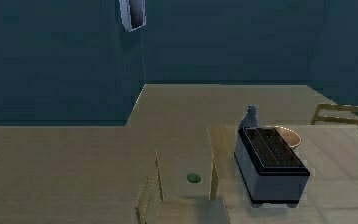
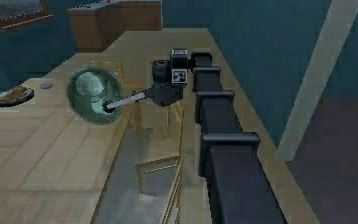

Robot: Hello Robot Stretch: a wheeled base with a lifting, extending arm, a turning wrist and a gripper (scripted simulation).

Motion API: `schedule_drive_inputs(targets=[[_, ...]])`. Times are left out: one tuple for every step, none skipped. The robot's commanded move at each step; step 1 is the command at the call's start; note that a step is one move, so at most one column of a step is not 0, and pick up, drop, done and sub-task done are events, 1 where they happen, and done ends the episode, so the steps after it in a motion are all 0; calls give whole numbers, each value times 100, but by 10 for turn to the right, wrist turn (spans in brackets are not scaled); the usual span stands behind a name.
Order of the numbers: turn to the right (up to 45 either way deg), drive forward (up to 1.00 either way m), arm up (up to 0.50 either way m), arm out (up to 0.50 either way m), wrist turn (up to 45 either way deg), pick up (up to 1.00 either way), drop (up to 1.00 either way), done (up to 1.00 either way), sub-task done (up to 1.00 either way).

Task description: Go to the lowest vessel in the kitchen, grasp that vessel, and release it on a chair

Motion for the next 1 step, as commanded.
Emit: schedule_drive_inputs(targets=[[0,0,0,0,0,0,100,0,0]])
